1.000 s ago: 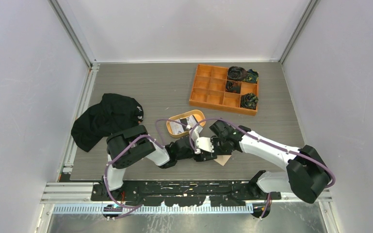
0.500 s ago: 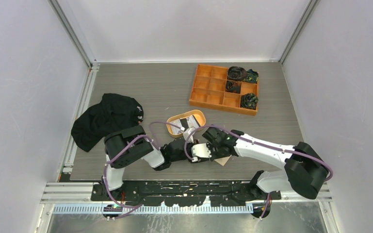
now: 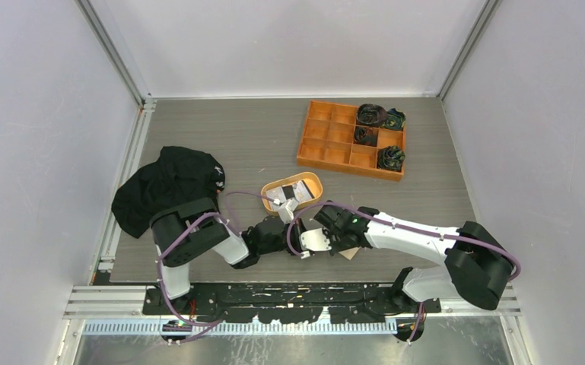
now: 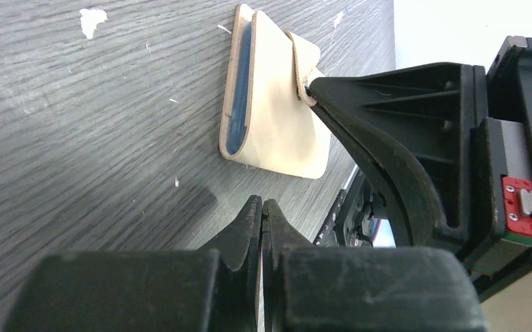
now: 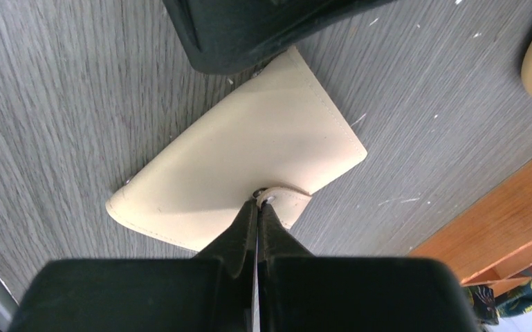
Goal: Put the credit cards into the card holder
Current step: Close the card holder at the center of the board.
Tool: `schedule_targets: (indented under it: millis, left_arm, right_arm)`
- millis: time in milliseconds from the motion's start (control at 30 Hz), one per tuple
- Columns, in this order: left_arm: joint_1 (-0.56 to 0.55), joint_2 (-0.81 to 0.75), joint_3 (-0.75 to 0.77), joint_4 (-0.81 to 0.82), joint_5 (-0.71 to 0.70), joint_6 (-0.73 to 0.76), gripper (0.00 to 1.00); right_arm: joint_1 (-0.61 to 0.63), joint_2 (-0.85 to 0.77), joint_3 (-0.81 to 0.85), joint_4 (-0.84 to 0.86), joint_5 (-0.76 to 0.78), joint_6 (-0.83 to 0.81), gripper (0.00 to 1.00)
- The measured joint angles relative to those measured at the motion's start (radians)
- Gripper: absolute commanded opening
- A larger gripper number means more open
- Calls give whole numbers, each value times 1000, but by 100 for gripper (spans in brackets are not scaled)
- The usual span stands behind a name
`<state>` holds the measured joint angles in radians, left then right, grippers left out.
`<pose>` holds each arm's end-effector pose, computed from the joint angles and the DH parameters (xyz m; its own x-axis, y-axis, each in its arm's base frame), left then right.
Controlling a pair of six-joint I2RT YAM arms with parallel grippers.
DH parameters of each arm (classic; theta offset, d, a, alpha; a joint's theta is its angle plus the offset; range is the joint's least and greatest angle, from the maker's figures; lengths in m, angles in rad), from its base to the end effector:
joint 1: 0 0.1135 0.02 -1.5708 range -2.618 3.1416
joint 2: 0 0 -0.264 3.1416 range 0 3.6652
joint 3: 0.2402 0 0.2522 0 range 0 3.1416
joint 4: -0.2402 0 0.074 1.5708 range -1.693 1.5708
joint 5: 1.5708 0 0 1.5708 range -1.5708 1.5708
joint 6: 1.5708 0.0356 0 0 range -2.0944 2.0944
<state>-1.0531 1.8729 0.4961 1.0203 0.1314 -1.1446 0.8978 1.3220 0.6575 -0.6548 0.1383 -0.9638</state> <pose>0.1479 -0.2691 0.0986 -0.9111 -0.2242 -0.3458 0.2240 0.4348 -0.8722 0.1360 0.1627 0.1597 0.2742 -0.9611 -0.0323 -0.9255 -0.2546 -0.2806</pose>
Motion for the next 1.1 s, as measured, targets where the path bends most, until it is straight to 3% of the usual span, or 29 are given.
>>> schedule_targets:
  millis: [500, 1100]
  left_arm:
    - [0, -40, -29, -48, 0, 15, 0]
    - [3, -302, -108, -293, -48, 98, 0]
  right_arm:
    - [29, 46, 29, -34, 34, 0, 1]
    - [80, 197, 119, -144, 101, 43, 1]
